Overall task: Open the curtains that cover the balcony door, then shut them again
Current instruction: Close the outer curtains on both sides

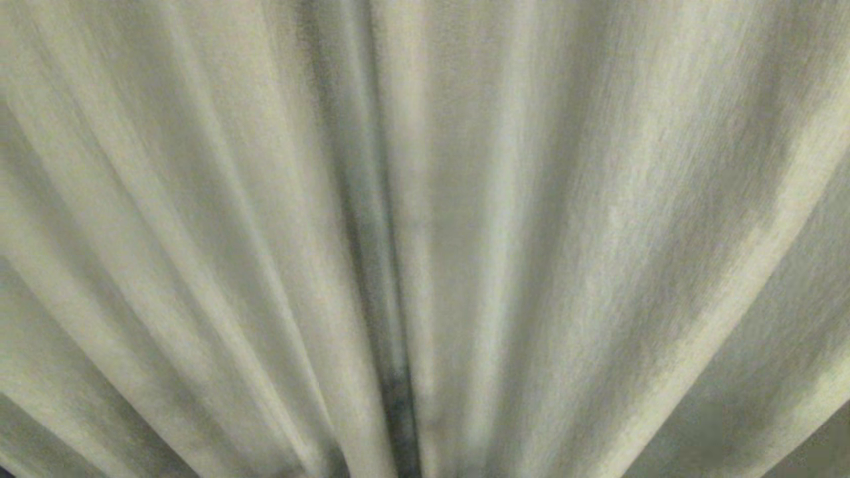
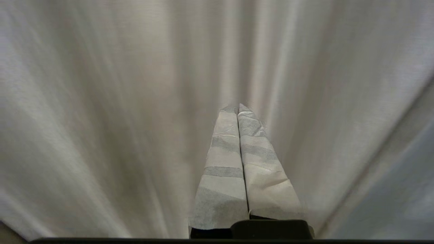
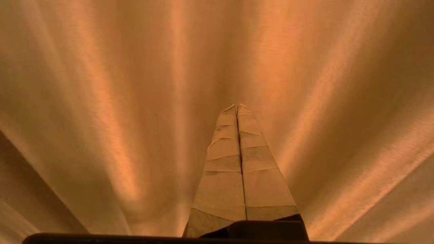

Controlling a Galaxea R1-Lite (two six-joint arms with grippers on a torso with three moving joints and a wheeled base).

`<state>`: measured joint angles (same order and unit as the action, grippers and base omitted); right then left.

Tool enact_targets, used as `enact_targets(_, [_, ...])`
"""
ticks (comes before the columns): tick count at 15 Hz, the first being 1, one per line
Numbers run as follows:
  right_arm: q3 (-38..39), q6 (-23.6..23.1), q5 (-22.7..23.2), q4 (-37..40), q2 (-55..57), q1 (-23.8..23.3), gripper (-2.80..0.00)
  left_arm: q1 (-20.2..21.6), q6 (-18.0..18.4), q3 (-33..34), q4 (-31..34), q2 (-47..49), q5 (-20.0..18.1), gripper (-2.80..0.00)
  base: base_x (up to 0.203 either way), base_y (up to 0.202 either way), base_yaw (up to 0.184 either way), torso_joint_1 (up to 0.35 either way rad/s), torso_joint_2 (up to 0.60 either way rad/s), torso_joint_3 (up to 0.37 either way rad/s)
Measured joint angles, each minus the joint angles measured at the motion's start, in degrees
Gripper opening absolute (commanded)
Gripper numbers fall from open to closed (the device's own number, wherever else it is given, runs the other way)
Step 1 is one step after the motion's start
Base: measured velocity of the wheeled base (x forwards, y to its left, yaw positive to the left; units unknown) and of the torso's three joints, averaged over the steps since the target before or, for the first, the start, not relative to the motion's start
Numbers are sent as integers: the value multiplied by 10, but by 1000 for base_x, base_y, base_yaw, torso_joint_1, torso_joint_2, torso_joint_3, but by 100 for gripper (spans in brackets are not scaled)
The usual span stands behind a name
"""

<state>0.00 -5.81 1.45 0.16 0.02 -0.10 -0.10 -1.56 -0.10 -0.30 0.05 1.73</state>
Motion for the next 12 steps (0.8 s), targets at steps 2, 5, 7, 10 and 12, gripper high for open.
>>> enact_targets(2, [0,0,0,0,0,0,-280,0,0,0,0,0,0,-280,0,0,0,0,0,0])
enact_targets(5, [0,0,0,0,0,0,-280,0,0,0,0,0,0,-280,0,0,0,0,0,0])
enact_targets(7, [0,0,0,0,0,0,-280,0,-1,0,0,0,0,-280,0,0,0,0,0,0])
enact_targets(10, [0,0,0,0,0,0,-280,0,-1,0,0,0,0,-280,0,0,0,0,0,0])
enact_targets(12, [0,0,0,0,0,0,-280,0,-1,0,0,0,-1,-280,0,0,0,0,0,0])
